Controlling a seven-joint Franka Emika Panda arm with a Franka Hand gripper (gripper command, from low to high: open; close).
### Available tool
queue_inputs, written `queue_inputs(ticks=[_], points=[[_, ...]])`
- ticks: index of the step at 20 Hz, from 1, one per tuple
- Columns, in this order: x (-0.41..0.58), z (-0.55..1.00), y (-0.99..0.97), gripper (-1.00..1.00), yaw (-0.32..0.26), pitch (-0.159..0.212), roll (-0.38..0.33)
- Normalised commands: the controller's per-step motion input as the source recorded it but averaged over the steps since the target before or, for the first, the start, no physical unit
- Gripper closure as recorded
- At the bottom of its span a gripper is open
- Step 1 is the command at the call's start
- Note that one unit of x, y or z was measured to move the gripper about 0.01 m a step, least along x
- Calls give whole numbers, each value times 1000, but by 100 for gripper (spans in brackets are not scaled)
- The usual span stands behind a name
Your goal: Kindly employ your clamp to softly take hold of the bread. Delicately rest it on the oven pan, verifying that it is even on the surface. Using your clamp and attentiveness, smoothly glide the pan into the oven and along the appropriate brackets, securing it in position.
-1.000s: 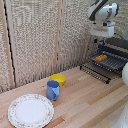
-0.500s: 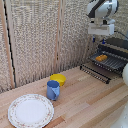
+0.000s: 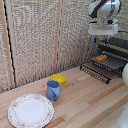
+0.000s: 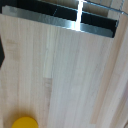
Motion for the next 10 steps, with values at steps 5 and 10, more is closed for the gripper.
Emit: queue_inputs(ticks=[5,10], points=[[-170,973,445,-100,139,65,-75],[-157,869,251,-100,166,-4,-118]])
